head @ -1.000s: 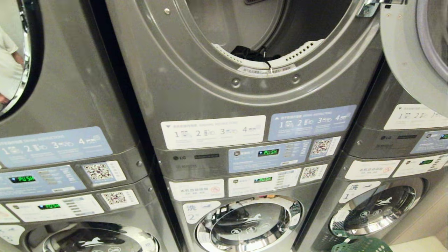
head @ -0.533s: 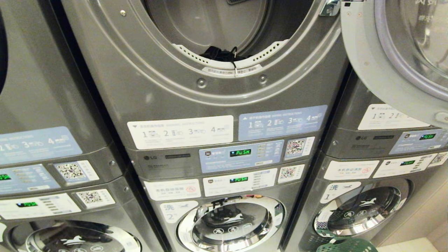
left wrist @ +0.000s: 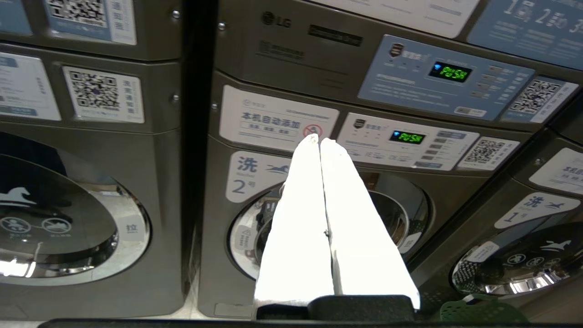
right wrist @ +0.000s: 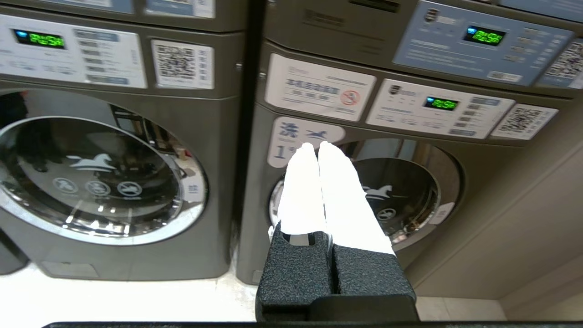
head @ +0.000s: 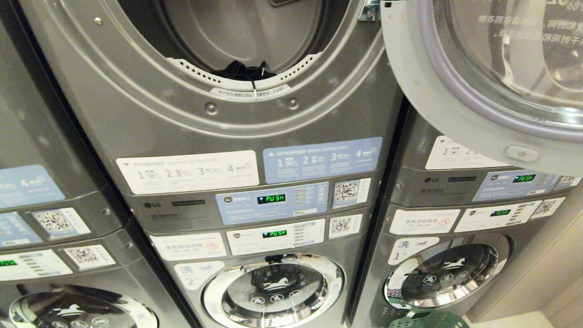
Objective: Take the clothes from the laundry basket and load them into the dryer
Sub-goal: Close the dryer
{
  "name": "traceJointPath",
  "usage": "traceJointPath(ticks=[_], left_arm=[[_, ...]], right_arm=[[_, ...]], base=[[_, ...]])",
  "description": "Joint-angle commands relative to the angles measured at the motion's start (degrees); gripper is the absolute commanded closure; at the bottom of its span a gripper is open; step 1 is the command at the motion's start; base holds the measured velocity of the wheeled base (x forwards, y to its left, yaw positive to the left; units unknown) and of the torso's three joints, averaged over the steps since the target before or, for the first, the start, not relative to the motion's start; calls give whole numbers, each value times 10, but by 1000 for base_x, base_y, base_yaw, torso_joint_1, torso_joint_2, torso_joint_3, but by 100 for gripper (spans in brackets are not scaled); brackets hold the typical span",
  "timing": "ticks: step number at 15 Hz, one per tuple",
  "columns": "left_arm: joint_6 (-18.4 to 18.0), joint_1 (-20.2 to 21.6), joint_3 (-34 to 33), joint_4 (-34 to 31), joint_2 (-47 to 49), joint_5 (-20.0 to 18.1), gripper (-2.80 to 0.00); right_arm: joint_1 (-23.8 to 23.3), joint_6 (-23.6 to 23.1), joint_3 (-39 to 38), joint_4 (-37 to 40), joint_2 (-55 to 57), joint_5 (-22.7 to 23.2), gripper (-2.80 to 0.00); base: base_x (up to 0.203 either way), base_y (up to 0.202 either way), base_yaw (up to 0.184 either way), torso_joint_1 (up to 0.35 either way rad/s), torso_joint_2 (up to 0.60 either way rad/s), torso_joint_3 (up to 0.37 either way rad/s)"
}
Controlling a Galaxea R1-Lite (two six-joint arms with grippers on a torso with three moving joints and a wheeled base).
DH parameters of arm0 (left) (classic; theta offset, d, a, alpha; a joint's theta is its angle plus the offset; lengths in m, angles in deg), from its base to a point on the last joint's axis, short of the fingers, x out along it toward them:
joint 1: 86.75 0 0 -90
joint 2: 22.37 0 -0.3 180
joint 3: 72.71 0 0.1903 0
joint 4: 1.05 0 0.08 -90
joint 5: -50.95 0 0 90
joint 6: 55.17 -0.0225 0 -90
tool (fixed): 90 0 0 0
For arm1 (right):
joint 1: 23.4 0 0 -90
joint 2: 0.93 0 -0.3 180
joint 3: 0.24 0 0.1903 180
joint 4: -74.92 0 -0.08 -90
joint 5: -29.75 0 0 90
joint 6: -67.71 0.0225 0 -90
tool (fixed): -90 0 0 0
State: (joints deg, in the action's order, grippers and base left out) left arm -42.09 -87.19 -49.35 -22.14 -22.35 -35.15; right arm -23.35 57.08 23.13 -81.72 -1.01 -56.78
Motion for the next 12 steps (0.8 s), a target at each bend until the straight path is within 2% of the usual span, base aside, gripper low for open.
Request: traceJointPath(ticks=[1,12], left_arm=[[0,0,-17,1,0,0,0],[0,0,-17,1,0,0,0]], right_arm=[[0,-1,-4,0,1,0,0],[0,-1,-4,0,1,0,0]], base=[[0,-195,3,0,2,6],[0,-195,1,2,4,4]])
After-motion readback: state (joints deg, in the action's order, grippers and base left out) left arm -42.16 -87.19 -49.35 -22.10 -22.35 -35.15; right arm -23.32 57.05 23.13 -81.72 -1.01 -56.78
